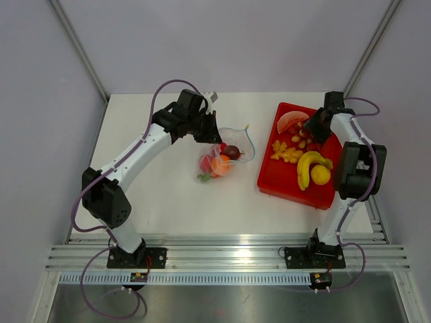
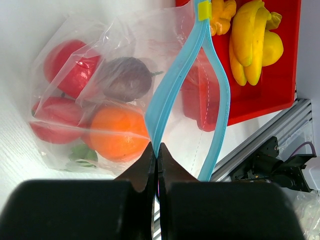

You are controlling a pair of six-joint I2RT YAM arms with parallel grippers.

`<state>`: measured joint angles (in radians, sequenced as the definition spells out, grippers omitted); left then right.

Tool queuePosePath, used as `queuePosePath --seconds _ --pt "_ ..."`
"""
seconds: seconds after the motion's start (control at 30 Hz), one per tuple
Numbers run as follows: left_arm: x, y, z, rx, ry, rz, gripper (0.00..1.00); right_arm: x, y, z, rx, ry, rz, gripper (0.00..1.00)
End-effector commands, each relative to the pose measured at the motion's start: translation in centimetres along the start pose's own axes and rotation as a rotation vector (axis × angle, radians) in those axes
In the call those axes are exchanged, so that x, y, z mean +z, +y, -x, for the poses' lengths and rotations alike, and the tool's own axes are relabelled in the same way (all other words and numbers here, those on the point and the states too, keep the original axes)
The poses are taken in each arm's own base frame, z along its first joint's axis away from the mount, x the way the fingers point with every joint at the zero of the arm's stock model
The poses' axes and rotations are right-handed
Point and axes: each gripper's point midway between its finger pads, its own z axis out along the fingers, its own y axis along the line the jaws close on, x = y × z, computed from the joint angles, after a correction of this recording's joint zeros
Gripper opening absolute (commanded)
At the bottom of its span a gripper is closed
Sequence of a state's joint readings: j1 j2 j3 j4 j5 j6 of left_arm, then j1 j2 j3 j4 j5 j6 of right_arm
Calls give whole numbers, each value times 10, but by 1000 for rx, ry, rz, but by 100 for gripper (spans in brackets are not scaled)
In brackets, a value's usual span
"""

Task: Place the food in the zip-top bag and seal the zipper
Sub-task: Pick up the fake fruit from the bin.

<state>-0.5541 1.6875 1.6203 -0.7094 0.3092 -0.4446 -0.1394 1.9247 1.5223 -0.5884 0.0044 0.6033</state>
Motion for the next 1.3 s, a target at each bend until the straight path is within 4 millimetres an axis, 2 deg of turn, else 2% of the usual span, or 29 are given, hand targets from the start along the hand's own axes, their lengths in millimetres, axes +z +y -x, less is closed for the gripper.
queuePosePath --seconds 0.0,0.13,0.33,0.63,0.73,0.77,0.87,1.07,1.1,1.17,1.2,1.27 --pt "-17 -9 17 35 -72 -30 0 -4 16 9 -48 4 36 62" --pt "-12 -10 14 30 -58 -45 0 7 20 11 -96 20 51 66" --pt "-8 -10 11 15 -49 -51 0 19 17 14 -151 30 29 66" --pt "-10 -9 8 6 -46 -49 0 32 27 1 -167 99 94 64" --pt "-9 -10 8 4 -44 -53 0 28 31 -2 -169 109 124 50" --pt "-8 -10 7 -1 -42 -53 0 27 31 -2 -167 108 125 41" --pt "-6 -12 7 -5 -39 -62 0 17 32 3 -159 74 129 30" --pt "-7 -14 9 7 -44 -69 0 -15 33 11 -159 11 143 25" --pt "-7 -14 9 10 -44 -68 0 -27 38 15 -156 -12 165 24" --pt "-8 -15 11 17 -46 -68 0 -40 41 16 -145 -35 190 22" --pt "-8 -14 11 16 -44 -65 0 -57 45 21 -142 -67 212 22" --pt "-7 -15 11 15 -37 -69 0 -71 48 23 -135 -90 235 22"
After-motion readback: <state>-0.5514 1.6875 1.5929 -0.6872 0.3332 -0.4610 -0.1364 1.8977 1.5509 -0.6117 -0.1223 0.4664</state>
